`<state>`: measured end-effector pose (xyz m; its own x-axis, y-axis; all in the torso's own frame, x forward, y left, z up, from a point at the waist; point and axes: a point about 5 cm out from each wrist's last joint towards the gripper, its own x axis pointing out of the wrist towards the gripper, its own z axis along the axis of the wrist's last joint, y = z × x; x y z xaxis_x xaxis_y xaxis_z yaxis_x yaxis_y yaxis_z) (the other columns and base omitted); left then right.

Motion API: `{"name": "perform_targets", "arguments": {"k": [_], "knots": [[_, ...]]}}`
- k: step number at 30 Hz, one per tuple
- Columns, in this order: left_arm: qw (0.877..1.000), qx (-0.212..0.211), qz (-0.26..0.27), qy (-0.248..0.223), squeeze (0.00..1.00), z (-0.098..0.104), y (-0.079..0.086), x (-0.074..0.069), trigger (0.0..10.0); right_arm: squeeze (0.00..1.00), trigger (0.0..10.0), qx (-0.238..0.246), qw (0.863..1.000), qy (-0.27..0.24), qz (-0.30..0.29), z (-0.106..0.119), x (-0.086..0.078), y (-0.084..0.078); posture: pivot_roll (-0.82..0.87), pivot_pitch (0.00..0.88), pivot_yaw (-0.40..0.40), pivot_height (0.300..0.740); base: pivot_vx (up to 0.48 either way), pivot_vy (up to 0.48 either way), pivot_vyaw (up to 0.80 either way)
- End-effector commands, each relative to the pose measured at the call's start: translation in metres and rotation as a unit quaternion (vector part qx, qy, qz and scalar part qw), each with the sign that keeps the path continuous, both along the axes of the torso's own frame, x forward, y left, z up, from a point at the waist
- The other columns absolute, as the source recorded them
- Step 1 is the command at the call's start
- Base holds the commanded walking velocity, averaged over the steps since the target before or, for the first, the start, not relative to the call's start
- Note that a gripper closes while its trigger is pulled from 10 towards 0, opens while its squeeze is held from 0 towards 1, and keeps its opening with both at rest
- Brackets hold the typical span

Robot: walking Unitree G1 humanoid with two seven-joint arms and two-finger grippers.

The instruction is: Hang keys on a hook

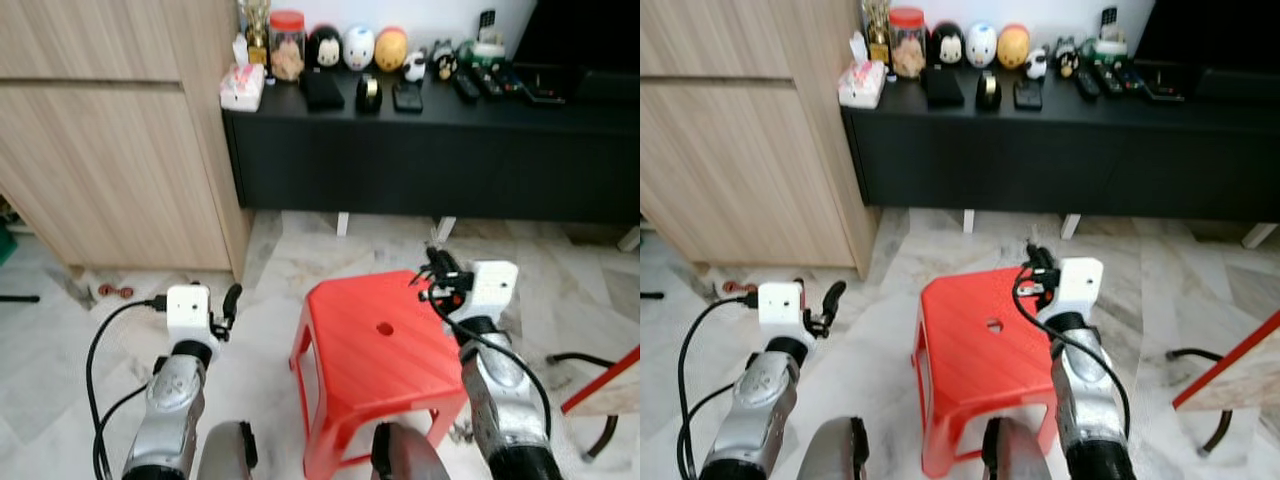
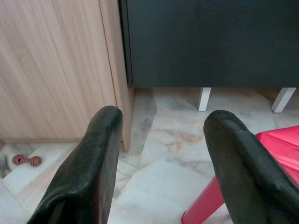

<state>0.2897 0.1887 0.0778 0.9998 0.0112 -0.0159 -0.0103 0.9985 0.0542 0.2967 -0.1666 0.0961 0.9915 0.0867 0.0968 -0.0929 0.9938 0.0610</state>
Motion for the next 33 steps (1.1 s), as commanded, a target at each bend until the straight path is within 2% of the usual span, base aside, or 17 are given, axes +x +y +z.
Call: {"name": "perform_targets", "arguments": {"k": [1, 3, 4, 5, 7, 13, 23, 33], "knots": [[1.000, -0.010, -0.001, -0.002, 0.00, -0.002, -0.001, -0.001, 10.0, 0.00, 0.0, -0.002, 1.000, -0.010, -0.016, 0.009, -0.003, -0.001, -0.01, 0.000, -0.060, 0.601, 0.000, 0.000, 0.00], [1.000, -0.010, 0.000, -0.004, 0.00, -0.003, -0.001, -0.001, 10.0, 0.00, 0.0, -0.003, 1.000, -0.010, -0.024, 0.010, -0.006, -0.002, -0.01, 0.000, -0.059, 0.601, 0.000, 0.000, 0.00], [1.000, -0.011, 0.000, -0.005, 0.00, -0.003, -0.001, -0.001, 10.0, 0.00, 4.1, -0.005, 1.000, -0.007, -0.028, 0.010, -0.007, -0.002, -0.01, 0.000, -0.059, 0.601, 0.000, 0.000, 0.00], [1.000, -0.012, 0.000, -0.005, 0.00, -0.003, -0.002, -0.001, 10.0, 0.00, 9.7, -0.006, 1.000, -0.005, -0.030, 0.010, -0.008, -0.003, -0.01, 0.000, -0.058, 0.601, 0.000, 0.000, 0.00], [1.000, -0.012, 0.000, -0.006, 0.00, -0.003, -0.003, -0.001, 10.0, 0.00, 10.0, -0.006, 0.999, -0.002, -0.035, 0.009, -0.008, -0.004, -0.01, 0.000, -0.058, 0.601, 0.000, 0.000, 0.00], [1.000, -0.014, 0.000, -0.009, 0.00, -0.004, -0.004, -0.001, 10.0, 0.00, 10.0, -0.001, 0.999, 0.001, -0.043, 0.011, -0.006, -0.003, -0.01, 0.000, -0.059, 0.601, 0.000, 0.000, 0.00], [1.000, -0.015, 0.003, -0.006, 0.00, -0.008, -0.004, -0.004, 10.0, 0.00, 10.0, 0.004, 0.999, 0.006, -0.040, 0.012, -0.005, 0.000, 0.00, 0.000, -0.063, 0.665, 0.000, 0.000, 0.00], [1.000, -0.013, 0.017, 0.017, 0.00, -0.023, 0.002, -0.008, 10.0, 0.00, 10.0, 0.002, 0.999, 0.013, -0.041, 0.011, -0.005, 0.000, 0.00, 0.000, -0.069, 0.725, 0.000, 0.000, 0.00]]}}
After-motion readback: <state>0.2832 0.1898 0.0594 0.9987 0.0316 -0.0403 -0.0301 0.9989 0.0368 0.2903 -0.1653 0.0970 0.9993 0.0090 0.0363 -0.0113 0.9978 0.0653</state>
